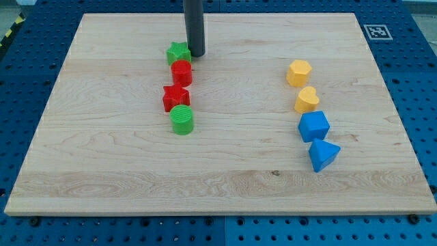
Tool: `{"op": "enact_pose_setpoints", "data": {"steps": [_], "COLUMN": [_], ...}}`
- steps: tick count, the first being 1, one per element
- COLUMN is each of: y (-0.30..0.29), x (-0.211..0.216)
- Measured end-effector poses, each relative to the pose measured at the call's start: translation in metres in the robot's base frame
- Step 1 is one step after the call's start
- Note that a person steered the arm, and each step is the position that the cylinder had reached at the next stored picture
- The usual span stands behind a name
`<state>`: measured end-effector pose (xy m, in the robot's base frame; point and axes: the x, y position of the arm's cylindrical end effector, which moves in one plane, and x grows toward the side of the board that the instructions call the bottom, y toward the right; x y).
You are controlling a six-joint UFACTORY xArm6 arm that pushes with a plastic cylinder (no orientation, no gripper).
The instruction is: Move your arm right side of the green circle
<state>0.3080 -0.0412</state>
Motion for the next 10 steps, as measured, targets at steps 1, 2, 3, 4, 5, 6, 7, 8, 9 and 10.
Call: {"op": "enact_pose_setpoints", "data": {"steps": [1,2,3,4,5,6,7,8,9,10], "y": [0.021,0.032,0.033,0.033,0.059,0.085,0.087,0.076,0.066,0.063], "x": [-0.018,-0.018,-0.018,-0.018,-0.005,0.019,0.057,0.104,0.146,0.164]}}
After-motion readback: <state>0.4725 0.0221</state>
